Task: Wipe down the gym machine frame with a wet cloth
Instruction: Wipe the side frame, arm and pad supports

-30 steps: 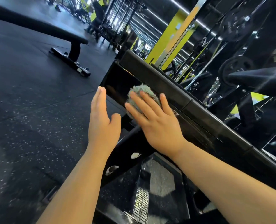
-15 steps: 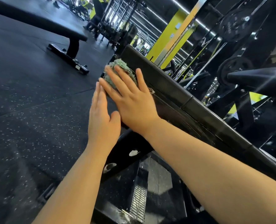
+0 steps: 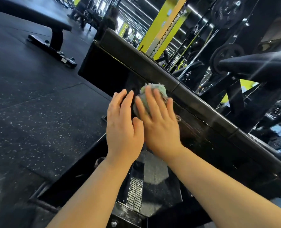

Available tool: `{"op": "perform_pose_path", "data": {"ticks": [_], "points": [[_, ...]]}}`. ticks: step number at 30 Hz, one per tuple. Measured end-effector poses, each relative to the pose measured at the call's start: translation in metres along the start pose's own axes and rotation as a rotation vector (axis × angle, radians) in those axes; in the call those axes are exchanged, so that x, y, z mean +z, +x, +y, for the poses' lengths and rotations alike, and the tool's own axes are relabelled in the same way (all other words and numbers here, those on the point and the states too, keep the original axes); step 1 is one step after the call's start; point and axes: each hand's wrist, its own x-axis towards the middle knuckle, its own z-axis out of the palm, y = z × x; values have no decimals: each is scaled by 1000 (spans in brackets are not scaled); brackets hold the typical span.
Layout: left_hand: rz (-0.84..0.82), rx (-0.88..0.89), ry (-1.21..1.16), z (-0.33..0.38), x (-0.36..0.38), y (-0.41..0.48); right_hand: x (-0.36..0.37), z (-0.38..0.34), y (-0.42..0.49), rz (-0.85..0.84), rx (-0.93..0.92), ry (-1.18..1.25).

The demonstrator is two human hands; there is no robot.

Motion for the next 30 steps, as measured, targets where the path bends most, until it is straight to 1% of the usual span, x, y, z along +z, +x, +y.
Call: {"op": "perform_pose_path", "data": {"ticks": [2, 3, 5, 7, 9, 12, 14, 16, 17, 18, 20, 22, 23, 24, 25, 27, 29, 30], "points": [[78, -54, -141, 11, 3, -2, 4, -17, 31, 45, 0, 99], [104, -69, -165, 14, 3, -2, 4, -17, 34, 56, -13, 113], [103, -73, -144, 12, 2, -3, 4, -3, 13, 41, -22, 58], [33, -26, -56, 11, 4, -6, 2, 26, -36, 13, 61, -34], [-64, 91, 36, 14, 13, -12, 0, 55, -98, 27, 230, -103], [-211, 228, 110, 22, 32, -29, -4, 74, -161, 47, 608, -81], [-232, 267, 150, 25, 40, -39, -1, 61, -151, 119, 800, -15], [-187, 240, 128, 29, 44, -45, 4, 37, -107, 212, 872, 36], [-142, 215, 95, 30, 44, -45, 8, 24, -83, 238, 837, 57], [-91, 197, 62, 33, 44, -44, 13, 13, -63, 243, 756, 62], [-4, 188, 24, 34, 43, -41, 17, 0, -40, 208, 536, 54], [6, 183, 11, 34, 47, -44, 13, 11, -51, 148, 371, 50], [-11, 191, 29, 32, 49, -46, 11, 20, -65, 127, 330, 33], [-49, 218, 60, 32, 53, -49, 10, 32, -88, 110, 343, -3], [-101, 261, 102, 31, 57, -54, 9, 43, -113, 97, 395, -36], [-211, 367, 172, 33, 68, -64, 7, 69, -170, 98, 563, -87], [-298, 446, 200, 36, 80, -75, 0, 88, -211, 128, 794, -64], [-331, 480, 208, 36, 84, -81, -2, 92, -215, 169, 932, -3]]}}
